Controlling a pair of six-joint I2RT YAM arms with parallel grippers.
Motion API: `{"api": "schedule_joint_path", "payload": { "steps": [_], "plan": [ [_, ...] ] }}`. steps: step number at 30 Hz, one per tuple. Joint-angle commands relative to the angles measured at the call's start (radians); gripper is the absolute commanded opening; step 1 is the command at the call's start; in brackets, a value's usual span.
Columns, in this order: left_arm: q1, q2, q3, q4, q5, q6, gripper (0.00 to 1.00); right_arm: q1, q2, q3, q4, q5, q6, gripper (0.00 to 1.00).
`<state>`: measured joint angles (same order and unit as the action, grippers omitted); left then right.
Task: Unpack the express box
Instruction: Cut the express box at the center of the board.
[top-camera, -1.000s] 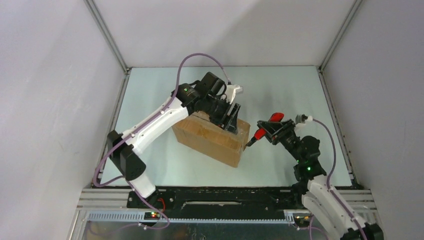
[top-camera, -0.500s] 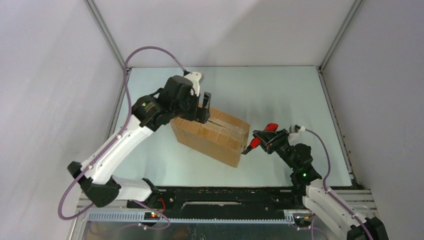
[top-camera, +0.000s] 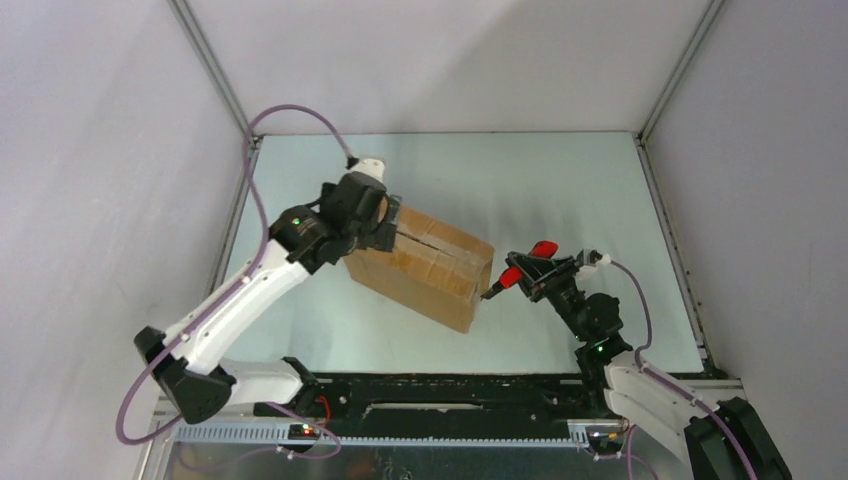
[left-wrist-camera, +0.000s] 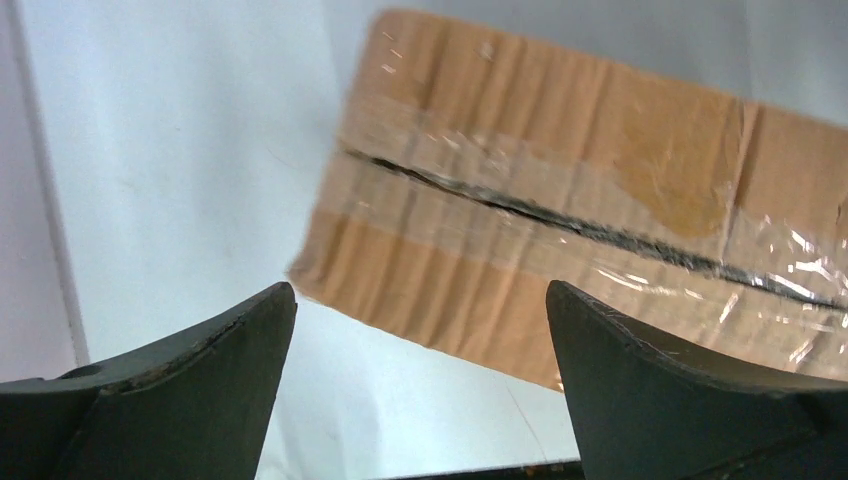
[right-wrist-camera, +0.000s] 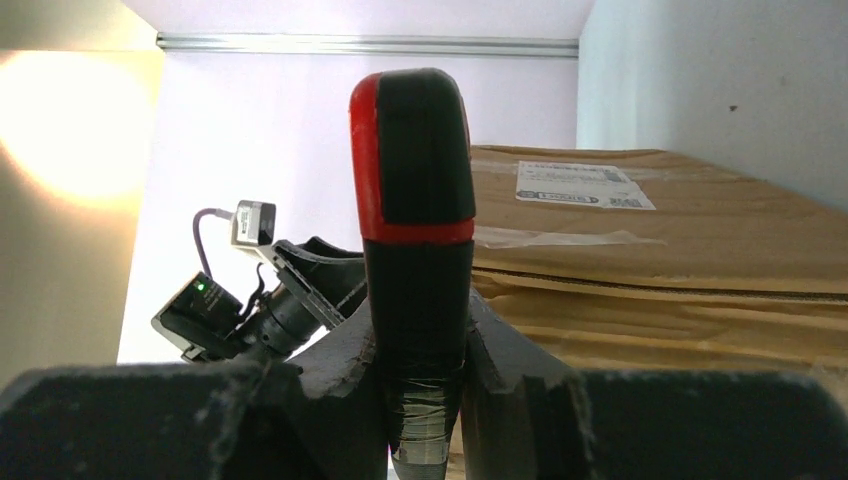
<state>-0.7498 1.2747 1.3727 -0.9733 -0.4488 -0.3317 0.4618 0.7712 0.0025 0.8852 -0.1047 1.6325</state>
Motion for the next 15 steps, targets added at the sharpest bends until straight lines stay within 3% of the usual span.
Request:
{"api": "schedule_joint_path", "payload": {
  "steps": [1,6,9,15],
  "plan": [
    [0.026,-0.037,0.055,0.048,-0.088,0.009,0.98,0.010,0.029,-0.024,0.151,0.030,0.016,0.00],
    [0.009,0.008,0.084,0.093,0.083,0.023,0.98,0.022,0.080,-0.020,0.200,0.039,0.016,0.00],
    [-0.035,0.063,0.103,0.066,0.113,0.010,0.98,0.036,0.106,-0.014,0.216,0.046,0.012,0.00],
    [-0.067,0.011,-0.008,0.158,0.089,-0.125,0.98,0.068,0.138,-0.010,0.253,0.076,0.000,0.00]
  ]
}}
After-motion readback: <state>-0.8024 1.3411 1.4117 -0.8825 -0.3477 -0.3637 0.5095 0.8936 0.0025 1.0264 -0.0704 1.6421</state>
